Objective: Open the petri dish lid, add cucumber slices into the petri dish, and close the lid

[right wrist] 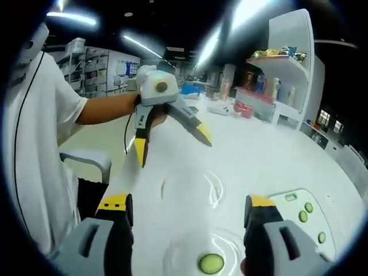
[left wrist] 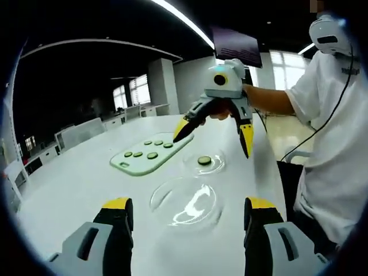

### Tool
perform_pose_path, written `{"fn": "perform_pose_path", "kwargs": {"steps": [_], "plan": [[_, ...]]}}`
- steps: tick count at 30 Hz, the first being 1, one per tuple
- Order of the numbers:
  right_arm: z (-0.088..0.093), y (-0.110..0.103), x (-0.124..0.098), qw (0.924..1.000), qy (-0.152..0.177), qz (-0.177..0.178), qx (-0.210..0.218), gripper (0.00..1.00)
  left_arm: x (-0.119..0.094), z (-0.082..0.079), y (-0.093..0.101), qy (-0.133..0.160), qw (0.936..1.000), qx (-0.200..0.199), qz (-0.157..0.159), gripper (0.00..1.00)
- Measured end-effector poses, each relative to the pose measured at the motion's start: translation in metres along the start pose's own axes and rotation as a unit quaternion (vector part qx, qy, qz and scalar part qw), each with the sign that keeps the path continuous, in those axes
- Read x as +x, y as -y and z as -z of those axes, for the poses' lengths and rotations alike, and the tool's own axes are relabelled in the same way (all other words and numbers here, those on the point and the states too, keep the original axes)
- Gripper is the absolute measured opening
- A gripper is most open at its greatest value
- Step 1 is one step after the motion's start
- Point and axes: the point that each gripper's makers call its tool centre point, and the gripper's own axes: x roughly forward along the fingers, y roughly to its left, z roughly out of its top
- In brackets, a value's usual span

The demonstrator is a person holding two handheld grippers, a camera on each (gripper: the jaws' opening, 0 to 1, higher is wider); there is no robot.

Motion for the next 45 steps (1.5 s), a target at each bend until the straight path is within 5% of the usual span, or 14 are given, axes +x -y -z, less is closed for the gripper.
{"fn": "perform_pose_path", "kwargs": {"steps": [30,45], "plan": [[0.024,0.011,0.055,0.9964,-0.056,-0.063,0.007,0.76,0.026,0.024,-0.010,-0.034,0.9980,-0.006,0.054,0.78],[0.032,0.013,0.060,0.9953,-0.063,-0.070,0.019,0.73,0.033,0.027,-0.008,-0.038,0.9969,-0.009,0.068,0.77]]}}
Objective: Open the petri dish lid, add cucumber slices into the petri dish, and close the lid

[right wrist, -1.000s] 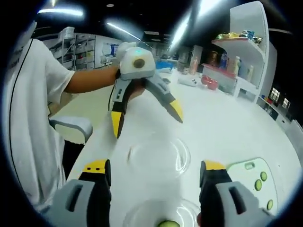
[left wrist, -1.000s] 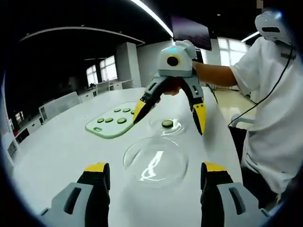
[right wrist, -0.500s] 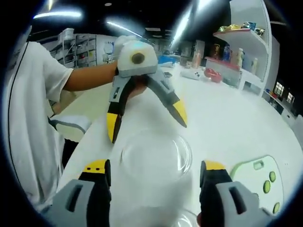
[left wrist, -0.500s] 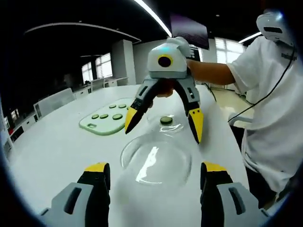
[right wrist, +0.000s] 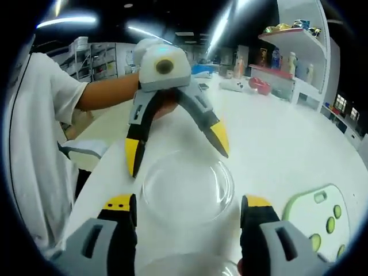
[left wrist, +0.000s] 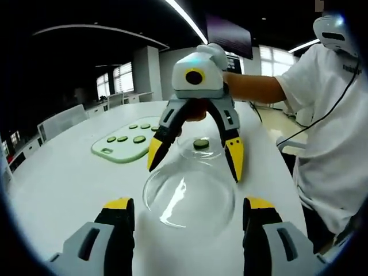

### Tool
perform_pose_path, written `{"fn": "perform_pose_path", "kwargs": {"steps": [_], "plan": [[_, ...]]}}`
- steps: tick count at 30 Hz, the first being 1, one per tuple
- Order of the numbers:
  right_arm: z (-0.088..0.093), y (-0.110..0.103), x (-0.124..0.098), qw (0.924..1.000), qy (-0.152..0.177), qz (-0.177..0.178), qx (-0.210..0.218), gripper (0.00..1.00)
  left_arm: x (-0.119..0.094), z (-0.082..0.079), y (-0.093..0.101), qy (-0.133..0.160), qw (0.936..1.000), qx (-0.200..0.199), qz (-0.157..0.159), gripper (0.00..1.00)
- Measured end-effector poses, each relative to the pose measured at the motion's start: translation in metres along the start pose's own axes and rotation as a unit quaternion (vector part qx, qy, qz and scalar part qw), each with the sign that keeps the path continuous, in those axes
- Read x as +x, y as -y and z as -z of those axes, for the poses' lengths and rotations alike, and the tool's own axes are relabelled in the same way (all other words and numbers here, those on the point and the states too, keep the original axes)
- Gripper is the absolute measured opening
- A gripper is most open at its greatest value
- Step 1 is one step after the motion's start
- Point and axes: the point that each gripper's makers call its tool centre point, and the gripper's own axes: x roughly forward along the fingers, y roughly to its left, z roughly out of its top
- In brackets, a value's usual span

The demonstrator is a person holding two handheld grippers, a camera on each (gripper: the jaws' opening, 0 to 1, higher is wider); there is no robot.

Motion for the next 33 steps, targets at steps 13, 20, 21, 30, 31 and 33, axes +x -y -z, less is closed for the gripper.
{"fn": "perform_pose_path", "kwargs": {"steps": [13,20,21,30,31,33], "plan": [[0.005,-0.001,0.004,0.9999,-0.007,-0.008,-0.001,0.71,0.006,0.001,-0.003,0.000,1.0000,-0.005,0.005,0.76],[0.004,-0.001,0.005,0.9999,-0.006,-0.010,-0.004,0.71,0.008,0.000,-0.002,0.001,1.0000,-0.006,0.008,0.75],[0.004,-0.002,0.006,0.9999,-0.006,-0.011,-0.003,0.71,0.009,0.000,-0.003,0.001,1.0000,-0.006,0.007,0.75],[0.005,-0.003,0.007,0.9999,-0.005,-0.013,-0.007,0.71,0.010,0.001,-0.004,0.002,0.9999,-0.010,0.009,0.73],[0.005,-0.003,0.008,0.9999,-0.005,-0.013,-0.007,0.71,0.010,0.002,-0.004,0.002,0.9999,-0.011,0.008,0.73],[0.004,-0.004,0.008,0.9998,-0.004,-0.015,-0.009,0.71,0.010,0.003,-0.005,0.001,0.9999,-0.013,0.008,0.73]]}}
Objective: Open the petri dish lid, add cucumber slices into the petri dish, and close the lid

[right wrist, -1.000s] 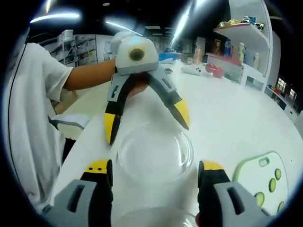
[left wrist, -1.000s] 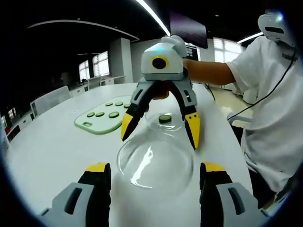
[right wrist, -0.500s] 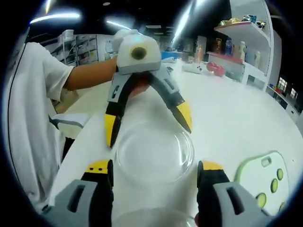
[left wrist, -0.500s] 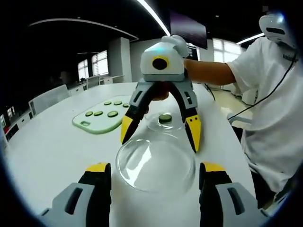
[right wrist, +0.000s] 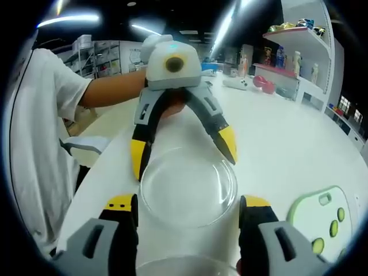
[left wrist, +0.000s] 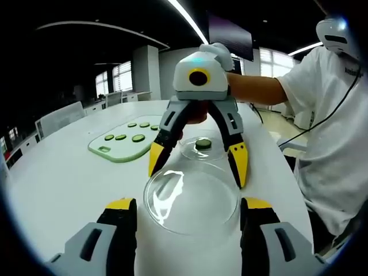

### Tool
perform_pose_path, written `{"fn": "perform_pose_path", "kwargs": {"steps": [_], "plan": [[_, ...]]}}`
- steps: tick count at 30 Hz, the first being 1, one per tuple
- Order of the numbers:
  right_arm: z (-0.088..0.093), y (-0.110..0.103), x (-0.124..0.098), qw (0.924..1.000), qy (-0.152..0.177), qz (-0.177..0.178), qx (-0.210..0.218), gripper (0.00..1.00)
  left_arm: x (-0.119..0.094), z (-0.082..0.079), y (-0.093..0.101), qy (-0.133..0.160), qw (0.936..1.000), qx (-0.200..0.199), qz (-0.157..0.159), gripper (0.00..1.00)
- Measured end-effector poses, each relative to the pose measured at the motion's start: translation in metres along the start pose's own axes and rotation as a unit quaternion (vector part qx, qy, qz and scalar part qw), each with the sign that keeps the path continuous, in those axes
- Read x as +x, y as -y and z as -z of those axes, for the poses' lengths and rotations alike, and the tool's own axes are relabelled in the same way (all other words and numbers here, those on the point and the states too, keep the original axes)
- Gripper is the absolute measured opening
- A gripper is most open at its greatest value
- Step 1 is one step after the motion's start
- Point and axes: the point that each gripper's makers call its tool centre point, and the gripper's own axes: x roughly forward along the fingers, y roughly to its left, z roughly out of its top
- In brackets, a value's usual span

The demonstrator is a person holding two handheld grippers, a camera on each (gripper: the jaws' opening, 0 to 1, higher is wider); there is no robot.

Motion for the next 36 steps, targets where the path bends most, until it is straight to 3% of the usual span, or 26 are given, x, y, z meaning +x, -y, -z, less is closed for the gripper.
{"fn": "perform_pose_path", "kwargs": {"steps": [26,36], "plan": [[0.0008,0.0019,0.0024,1.0000,0.002,0.002,-0.002,0.65,0.0044,0.0010,0.0028,-0.005,0.9999,-0.002,0.009,0.67],[0.0007,0.0009,0.0024,1.0000,0.003,0.000,-0.003,0.65,0.0038,0.0008,0.0025,0.009,0.9999,-0.003,0.005,0.67]]}}
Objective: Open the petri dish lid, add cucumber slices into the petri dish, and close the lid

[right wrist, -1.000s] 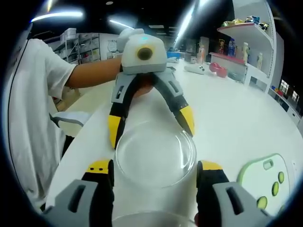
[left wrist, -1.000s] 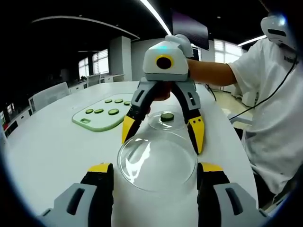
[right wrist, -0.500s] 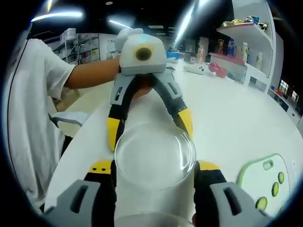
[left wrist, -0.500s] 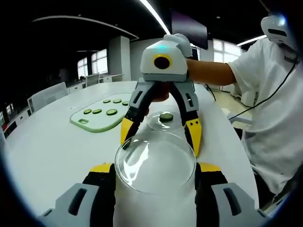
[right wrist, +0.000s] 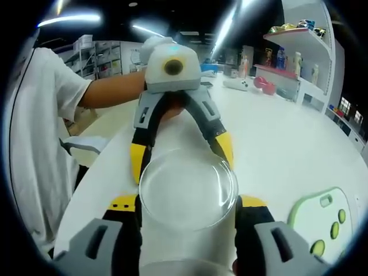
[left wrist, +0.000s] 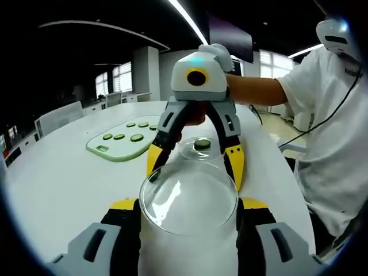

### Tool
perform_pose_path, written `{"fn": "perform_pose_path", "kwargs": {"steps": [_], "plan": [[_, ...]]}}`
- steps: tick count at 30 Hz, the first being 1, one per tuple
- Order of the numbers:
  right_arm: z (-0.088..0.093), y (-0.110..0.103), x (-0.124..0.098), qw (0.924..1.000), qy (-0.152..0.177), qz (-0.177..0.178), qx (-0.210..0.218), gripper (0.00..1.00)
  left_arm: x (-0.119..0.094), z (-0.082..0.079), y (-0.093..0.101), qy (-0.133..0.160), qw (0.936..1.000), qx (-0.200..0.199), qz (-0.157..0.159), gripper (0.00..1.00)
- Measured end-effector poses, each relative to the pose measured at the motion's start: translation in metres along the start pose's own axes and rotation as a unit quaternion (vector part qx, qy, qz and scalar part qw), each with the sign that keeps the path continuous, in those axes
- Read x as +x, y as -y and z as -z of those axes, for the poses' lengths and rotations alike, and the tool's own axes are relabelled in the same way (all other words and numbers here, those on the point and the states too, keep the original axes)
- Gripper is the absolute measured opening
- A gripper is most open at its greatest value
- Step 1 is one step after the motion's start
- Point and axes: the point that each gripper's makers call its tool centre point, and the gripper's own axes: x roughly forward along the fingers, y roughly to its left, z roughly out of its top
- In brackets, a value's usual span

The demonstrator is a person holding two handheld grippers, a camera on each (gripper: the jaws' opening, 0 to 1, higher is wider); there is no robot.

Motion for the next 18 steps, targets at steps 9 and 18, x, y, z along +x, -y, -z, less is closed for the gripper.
{"fn": "perform_pose_path", "kwargs": {"steps": [9,18], "plan": [[0.0003,0.0005,-0.0004,1.0000,-0.002,0.002,0.001,0.64,0.0003,0.0003,-0.0011,-0.005,1.0000,0.002,0.002,0.66],[-0.0027,0.0016,-0.0039,1.0000,-0.001,0.005,-0.004,0.64,0.0002,-0.0031,-0.0013,-0.009,0.9999,0.004,-0.002,0.66]]}}
